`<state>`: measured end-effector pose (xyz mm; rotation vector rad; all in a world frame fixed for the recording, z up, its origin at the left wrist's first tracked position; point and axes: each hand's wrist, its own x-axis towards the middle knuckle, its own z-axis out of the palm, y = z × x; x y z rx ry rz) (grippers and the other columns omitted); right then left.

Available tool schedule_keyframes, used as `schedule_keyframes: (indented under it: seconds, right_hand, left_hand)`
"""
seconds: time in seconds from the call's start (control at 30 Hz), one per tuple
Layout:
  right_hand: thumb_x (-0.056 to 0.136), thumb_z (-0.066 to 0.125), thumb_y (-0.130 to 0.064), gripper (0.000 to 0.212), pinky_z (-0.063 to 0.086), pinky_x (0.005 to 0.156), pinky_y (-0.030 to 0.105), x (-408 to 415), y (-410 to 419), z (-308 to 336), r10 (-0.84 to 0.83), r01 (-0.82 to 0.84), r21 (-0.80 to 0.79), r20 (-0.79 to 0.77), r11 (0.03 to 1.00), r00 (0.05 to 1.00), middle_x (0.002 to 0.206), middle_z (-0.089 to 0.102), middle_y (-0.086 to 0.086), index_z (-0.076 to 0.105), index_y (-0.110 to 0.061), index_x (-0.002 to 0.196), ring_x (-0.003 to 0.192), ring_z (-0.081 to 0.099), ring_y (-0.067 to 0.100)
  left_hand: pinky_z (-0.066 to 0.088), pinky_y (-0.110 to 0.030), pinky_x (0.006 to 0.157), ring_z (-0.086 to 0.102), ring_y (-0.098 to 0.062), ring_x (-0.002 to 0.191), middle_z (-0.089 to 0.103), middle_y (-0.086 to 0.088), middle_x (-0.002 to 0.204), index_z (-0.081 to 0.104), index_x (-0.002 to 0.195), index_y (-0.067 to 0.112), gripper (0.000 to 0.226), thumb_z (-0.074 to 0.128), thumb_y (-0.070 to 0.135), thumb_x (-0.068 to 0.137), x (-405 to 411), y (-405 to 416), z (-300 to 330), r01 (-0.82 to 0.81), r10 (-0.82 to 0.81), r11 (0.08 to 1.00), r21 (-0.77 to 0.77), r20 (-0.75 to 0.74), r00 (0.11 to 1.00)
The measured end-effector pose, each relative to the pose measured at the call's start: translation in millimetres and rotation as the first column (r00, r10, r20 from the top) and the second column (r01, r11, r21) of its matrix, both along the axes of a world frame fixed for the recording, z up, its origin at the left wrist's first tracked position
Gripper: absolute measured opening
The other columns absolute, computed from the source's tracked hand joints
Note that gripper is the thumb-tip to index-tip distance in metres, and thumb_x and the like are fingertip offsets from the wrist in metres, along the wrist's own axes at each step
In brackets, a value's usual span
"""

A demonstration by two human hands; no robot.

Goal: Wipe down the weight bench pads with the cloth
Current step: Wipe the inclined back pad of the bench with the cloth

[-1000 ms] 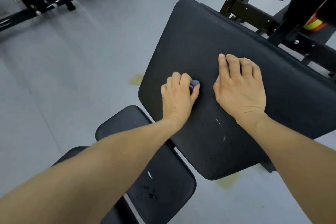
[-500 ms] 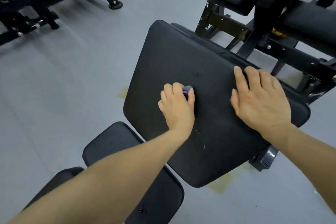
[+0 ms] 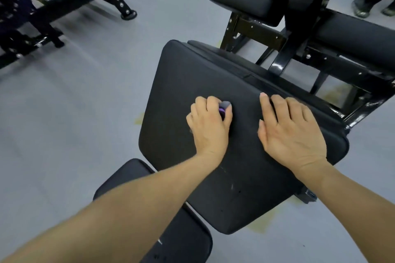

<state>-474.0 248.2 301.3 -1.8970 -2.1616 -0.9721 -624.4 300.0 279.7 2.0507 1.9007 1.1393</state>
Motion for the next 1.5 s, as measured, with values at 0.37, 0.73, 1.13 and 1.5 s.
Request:
schedule_keyframes:
  seconds: [0.37, 0.73, 1.13, 1.5]
  right_hand:
    - [0.094, 0.037, -0.028, 0.05, 0.042, 0.084, 0.042, 2, 1, 0, 0.025, -0.025, -0.004, -0.033, 1.0, 0.999, 0.115, 0.057, 0.019, 0.048, 0.001, 0.134, 0.096, 0.055, 0.034]
    - [0.094, 0.038, -0.029, 0.05, 0.042, 0.085, 0.041, 2, 1, -2, 0.03, -0.03, 0.005, -0.045, 1.0, 0.999, 0.116, 0.059, 0.017, 0.048, -0.001, 0.134, 0.097, 0.057, 0.033]
    - [0.094, 0.037, -0.029, 0.05, 0.04, 0.087, 0.04, 2, 1, -1, 0.005, -0.005, 0.006, -0.026, 1.0, 1.0, 0.116, 0.059, 0.017, 0.048, -0.002, 0.134, 0.096, 0.056, 0.031]
    - [0.093, 0.037, -0.03, 0.05, 0.037, 0.085, 0.039, 3, 1, -1, 0.018, -0.017, 0.005, -0.056, 1.0, 0.998, 0.116, 0.059, 0.017, 0.049, -0.001, 0.133, 0.096, 0.058, 0.032]
  left_hand:
    - [0.043, -0.038, 0.065, 0.051, -0.024, 0.074, 0.05, -0.008, 0.082, 0.053, 0.081, 0.011, 0.023, 0.052, 0.033, 0.084, 14, 28, 21, -0.001, 0.005, 0.997, 0.08, -0.044, 0.999]
    - [0.038, -0.039, 0.081, 0.049, -0.026, 0.102, 0.052, -0.01, 0.109, 0.054, 0.102, 0.011, 0.025, 0.049, 0.033, 0.091, 24, 99, 58, -0.178, 0.17, 0.98, -0.087, -0.095, 0.981]
    - [0.038, -0.038, 0.076, 0.05, -0.029, 0.091, 0.052, -0.013, 0.098, 0.056, 0.092, 0.007, 0.027, 0.052, 0.033, 0.089, 12, 58, 46, 0.09, -0.089, 0.996, 0.019, -0.025, 0.996]
    - [0.039, -0.034, 0.065, 0.049, -0.023, 0.075, 0.05, -0.007, 0.084, 0.054, 0.083, 0.012, 0.017, 0.059, 0.029, 0.078, 21, -1, 27, 0.297, -0.282, 0.954, 0.04, -0.217, 0.935]
